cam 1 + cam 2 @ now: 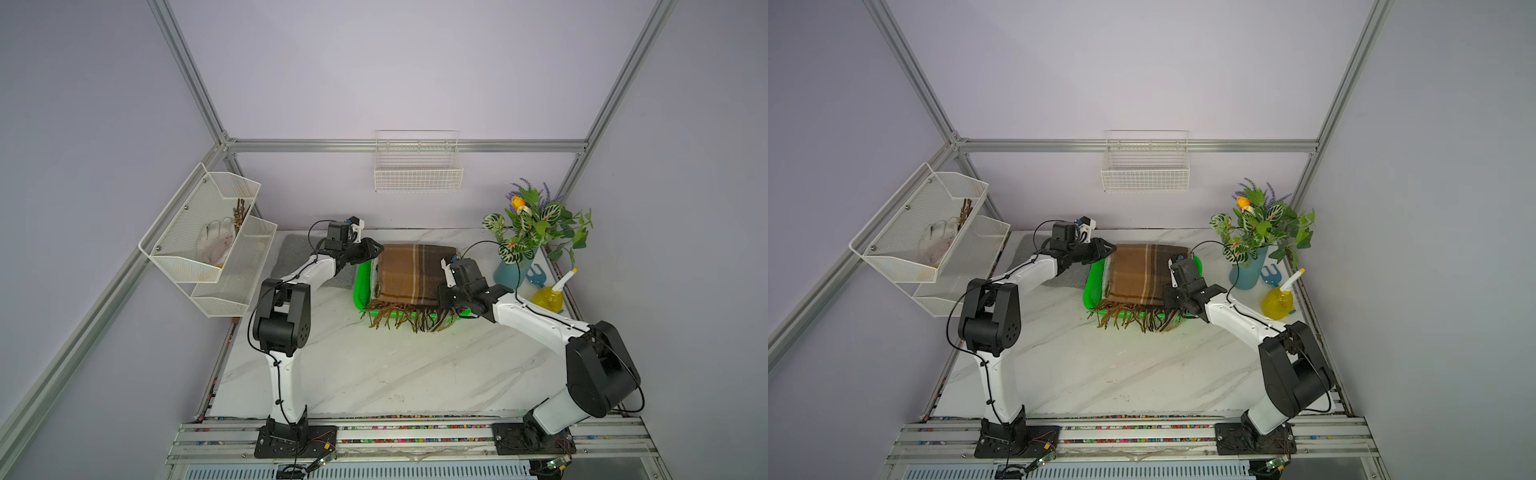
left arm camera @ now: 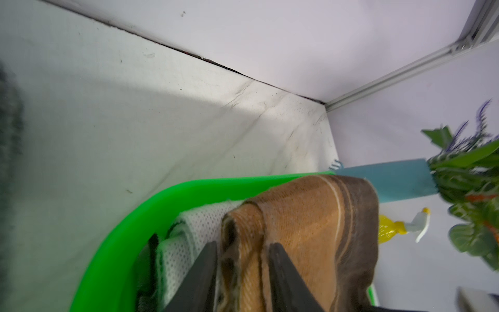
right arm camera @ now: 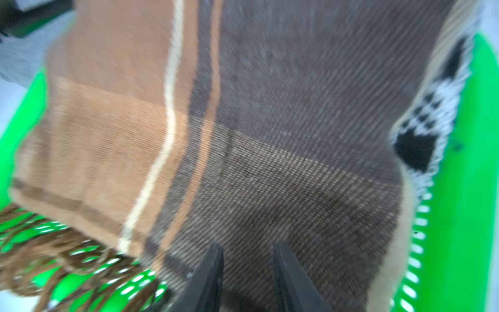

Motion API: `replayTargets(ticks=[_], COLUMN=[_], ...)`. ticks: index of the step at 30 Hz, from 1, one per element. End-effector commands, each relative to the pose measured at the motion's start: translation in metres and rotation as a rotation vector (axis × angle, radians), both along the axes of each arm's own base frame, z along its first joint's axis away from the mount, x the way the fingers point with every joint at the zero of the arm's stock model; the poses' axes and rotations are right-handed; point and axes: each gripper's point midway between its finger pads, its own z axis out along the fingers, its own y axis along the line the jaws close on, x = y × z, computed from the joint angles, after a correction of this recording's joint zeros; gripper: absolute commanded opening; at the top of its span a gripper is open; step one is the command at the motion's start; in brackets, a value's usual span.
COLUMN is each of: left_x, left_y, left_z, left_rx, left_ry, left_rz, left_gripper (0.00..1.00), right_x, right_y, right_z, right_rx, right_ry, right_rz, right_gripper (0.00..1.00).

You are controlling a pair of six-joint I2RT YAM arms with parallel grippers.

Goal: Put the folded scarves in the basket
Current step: Place the scarf in the basket, then move the scarf to the center of the board.

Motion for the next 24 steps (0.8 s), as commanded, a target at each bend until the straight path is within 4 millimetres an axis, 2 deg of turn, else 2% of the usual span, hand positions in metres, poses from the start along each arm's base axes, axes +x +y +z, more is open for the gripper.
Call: replayTargets(ticks=[1,4,7,11,12,15,19,24], left_x=[-0.004,-0.014,-0.026,-0.044,-0.048,-0.065,-0.093,-0.102], left_y=[0.014,0.025,0.048,0.111,0.122,0.134,0.161,0.172], left_z=[0.059,0.079,0.084,0.067,0.063,0.049,0.016,-0.015], left_rx=[0.021,0.029,0.071,0.112,0.122,0.147,0.178,0.159], left_ry=[-0.121,-0.163,-0.169,-0.159,-0.162,-0.123,-0.104,-0.057], left_rz=[0.023,0.049,0.106,0.319,0.354,0.379,0.533,0.582], left_gripper=[0.50,0.64,0.65,0.65,0.65,0.66,0.68,0.70], right_x=[-0.004,-0.005,-0.009,-0.021,-0.024,-0.031,-0.040,-0.053], right_y=[0.003,0.006,0.008,0.005,0.004,0.001,0.002,0.005], right_z=[0.031,0.032,0.031,0.038,0.040,0.044,0.049,0.051], right_rx=[0.029,0.049,0.056,0.080,0.087,0.089,0.094,0.019], right_ry=[-0.043,-0.046,-0.040,-0.059,-0.064,-0.066,-0.054,-0.031], right_rz=[0.011,0.022,0.035,0.040,0.040,0.041,0.043,0.073], right_gripper=[0.37,0.37,0.37,0.37,0.37,0.37,0.37,0.37])
